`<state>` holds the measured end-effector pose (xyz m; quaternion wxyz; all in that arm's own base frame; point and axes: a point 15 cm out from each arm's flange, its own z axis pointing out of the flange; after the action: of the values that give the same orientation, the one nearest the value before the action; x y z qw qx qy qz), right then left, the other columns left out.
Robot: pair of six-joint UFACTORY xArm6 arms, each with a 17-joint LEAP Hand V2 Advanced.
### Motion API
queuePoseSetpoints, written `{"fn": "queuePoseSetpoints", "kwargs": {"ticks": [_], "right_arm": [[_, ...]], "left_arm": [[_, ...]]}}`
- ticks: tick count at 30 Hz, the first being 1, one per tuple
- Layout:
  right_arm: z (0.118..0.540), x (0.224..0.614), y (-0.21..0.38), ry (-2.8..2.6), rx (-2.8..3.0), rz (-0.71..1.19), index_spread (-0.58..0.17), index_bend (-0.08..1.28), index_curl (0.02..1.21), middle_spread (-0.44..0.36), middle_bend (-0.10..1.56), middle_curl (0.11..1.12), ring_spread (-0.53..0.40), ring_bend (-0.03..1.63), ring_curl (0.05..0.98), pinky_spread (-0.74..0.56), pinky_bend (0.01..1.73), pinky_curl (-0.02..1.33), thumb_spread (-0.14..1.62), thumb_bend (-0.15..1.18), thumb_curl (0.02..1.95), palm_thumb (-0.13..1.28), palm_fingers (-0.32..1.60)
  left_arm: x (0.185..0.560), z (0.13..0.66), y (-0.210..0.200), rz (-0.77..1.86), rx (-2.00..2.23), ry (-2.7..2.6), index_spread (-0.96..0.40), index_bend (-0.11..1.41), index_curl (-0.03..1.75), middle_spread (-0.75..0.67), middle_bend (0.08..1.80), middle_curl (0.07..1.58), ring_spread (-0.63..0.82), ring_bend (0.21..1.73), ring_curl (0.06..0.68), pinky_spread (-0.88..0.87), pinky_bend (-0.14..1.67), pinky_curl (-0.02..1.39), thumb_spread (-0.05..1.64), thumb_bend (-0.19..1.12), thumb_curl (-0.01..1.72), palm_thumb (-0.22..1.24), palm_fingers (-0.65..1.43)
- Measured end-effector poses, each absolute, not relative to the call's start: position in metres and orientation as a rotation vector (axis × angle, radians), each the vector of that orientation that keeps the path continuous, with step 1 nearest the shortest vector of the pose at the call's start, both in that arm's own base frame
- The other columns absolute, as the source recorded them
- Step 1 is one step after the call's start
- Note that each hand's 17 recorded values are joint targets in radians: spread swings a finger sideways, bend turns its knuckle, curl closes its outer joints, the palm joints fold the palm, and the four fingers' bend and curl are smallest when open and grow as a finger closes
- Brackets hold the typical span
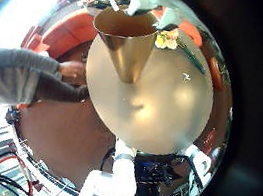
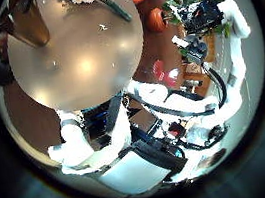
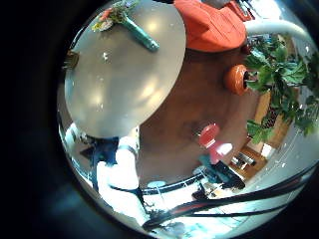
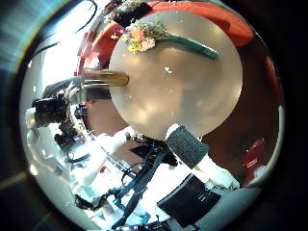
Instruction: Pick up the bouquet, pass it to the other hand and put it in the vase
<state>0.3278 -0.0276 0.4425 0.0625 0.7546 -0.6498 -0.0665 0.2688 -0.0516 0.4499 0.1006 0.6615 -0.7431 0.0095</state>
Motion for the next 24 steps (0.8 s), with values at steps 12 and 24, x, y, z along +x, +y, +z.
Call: {"fn": "queuePoseSetpoints", "kwargs": {"ticks": [12,24], "right_arm": [[0.437,0.331,-0.028,-1.982,2.265,-0.234,-0.356,0.17,0.31,0.040,0.19,0.31,0.170,0.34,0.244,0.36,0.34,0.29,1.22,-0.02,0.36,0.53,0.16],[0.431,0.349,-0.006,-2.057,2.283,-0.392,-0.311,0.14,0.28,0.039,0.21,0.33,0.104,0.48,0.275,0.35,0.39,0.30,1.20,-0.01,0.36,0.56,0.29]], "left_arm": [[0.265,0.438,-0.046,-0.026,1.935,-2.206,0.08,0.17,0.35,0.41,0.19,0.33,0.58,0.46,0.209,0.53,0.19,0.28,1.02,-0.03,0.33,0.34,0.10],[0.247,0.441,-0.037,-0.128,1.714,-2.355,0.08,0.18,0.35,0.41,0.19,0.33,0.58,0.46,0.208,0.52,0.19,0.28,1.03,-0.03,0.33,0.34,0.11]]}}
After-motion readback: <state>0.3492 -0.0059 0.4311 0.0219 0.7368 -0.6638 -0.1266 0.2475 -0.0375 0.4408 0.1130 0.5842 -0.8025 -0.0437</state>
